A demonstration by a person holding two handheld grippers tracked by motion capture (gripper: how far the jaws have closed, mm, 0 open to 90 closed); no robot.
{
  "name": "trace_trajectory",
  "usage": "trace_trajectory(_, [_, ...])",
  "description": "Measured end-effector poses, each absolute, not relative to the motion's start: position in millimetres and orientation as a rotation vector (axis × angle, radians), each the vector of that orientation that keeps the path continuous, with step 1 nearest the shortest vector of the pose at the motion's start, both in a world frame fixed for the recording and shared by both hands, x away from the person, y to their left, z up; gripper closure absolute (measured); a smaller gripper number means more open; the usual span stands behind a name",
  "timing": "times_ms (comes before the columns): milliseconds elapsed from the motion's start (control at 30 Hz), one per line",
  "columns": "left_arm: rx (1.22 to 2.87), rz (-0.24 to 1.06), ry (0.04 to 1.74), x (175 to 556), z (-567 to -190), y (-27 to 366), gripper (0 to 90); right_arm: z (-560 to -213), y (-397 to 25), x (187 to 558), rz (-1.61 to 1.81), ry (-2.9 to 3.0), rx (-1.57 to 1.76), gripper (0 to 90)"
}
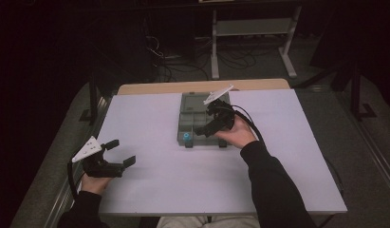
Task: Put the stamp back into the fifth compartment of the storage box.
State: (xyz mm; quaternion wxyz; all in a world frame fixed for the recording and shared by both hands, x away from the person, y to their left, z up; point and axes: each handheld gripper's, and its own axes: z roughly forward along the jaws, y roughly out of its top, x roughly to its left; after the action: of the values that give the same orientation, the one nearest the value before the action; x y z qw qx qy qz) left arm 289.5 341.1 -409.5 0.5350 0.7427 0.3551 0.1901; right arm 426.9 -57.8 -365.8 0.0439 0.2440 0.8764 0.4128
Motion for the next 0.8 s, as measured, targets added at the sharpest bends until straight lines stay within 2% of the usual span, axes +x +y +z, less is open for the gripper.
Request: trace_trajectory(800, [1.772, 0.456, 0.846, 290, -410, 340, 0.0, -366, -112, 409, 1.323, 2.555, 0.822, 0.0])
